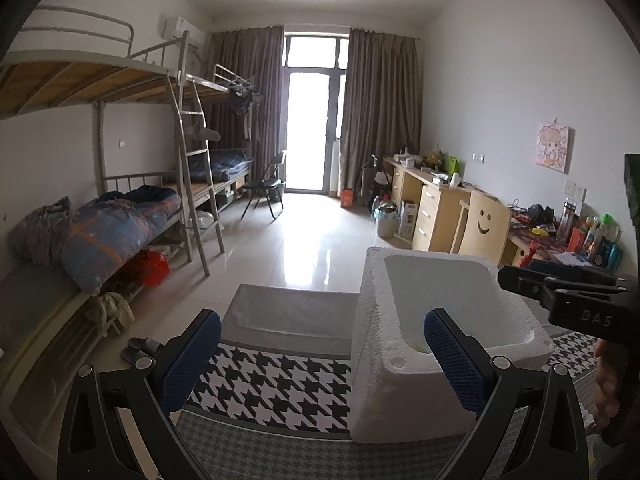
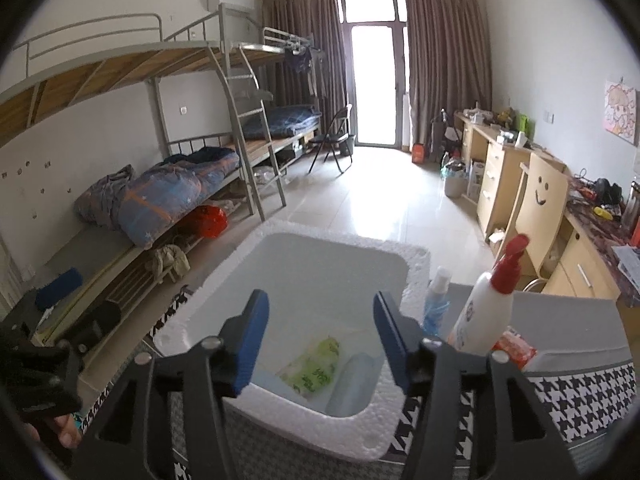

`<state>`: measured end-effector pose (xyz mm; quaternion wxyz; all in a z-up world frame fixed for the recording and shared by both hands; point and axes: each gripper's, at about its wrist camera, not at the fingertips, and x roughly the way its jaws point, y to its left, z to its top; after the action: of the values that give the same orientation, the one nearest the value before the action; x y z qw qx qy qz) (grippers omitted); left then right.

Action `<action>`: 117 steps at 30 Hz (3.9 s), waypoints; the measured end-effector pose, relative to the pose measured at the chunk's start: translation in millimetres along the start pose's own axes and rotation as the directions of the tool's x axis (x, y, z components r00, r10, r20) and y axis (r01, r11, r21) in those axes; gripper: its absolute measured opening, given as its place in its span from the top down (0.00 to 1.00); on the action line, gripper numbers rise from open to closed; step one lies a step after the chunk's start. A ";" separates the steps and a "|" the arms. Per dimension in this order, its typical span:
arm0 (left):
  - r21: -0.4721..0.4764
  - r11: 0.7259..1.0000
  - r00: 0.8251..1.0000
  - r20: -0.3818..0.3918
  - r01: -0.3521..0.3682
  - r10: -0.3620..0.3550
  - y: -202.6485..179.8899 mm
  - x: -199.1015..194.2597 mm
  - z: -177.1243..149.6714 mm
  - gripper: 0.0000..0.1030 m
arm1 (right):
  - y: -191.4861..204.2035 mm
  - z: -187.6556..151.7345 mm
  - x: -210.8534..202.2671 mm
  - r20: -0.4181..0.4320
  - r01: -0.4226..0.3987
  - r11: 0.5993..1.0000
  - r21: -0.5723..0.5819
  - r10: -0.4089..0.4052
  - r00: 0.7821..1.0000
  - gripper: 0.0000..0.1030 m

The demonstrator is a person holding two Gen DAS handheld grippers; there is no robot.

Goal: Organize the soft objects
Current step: 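Lower the blue mask into the foam box and open the right tool, then withdraw both open tools from the foam box back over the table, then move both tools toward the yellow mesh sponge and grey sock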

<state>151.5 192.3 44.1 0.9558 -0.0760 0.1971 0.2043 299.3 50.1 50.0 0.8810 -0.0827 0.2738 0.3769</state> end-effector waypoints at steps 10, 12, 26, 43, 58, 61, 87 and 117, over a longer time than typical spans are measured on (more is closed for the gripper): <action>0.023 1.000 1.000 0.019 0.014 -0.014 -15.6 -15.3 5.5 0.01 | -3.7 3.1 -28.5 0.051 0.016 1.000 0.000 -0.016 0.999 0.23; 0.027 0.999 1.000 0.020 0.019 -0.020 -17.6 -17.8 6.1 0.01 | -3.2 2.1 -35.9 0.069 0.025 1.000 -0.007 -0.025 0.997 0.15; 0.080 0.994 0.995 0.056 0.079 -0.084 -47.9 -44.6 7.4 0.01 | -10.7 -10.9 -77.1 0.139 0.056 0.998 -0.002 -0.055 0.989 0.15; 0.113 0.983 0.985 0.076 0.147 -0.156 -77.4 -71.7 0.3 0.01 | -25.4 -33.5 -118.0 0.187 0.076 0.997 0.012 -0.077 0.979 0.15; 0.144 0.967 0.972 0.079 0.210 -0.222 -102.7 -91.2 -12.5 0.01 | -38.9 -54.1 -144.6 0.209 0.110 0.993 0.033 -0.115 0.971 0.15; 0.150 0.962 0.968 0.075 0.226 -0.239 -107.4 -93.0 -15.0 0.01 | -41.8 -59.2 -150.1 0.218 0.125 0.992 0.030 -0.129 0.967 0.15; 0.174 0.918 0.932 0.012 0.355 -0.363 -143.6 -97.9 -41.3 0.01 | -65.5 -93.9 -178.8 0.231 0.235 0.970 0.065 -0.244 0.942 0.15; 0.172 0.888 0.904 -0.049 0.426 -0.424 -174.8 -89.0 -77.6 0.01 | -98.2 -139.5 -193.2 0.199 0.288 0.949 0.131 -0.309 0.930 0.15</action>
<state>123.5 -15.5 21.0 0.9792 -0.0323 0.1981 -0.0287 201.1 -187.5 32.6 0.9556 -0.0378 0.1788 0.2312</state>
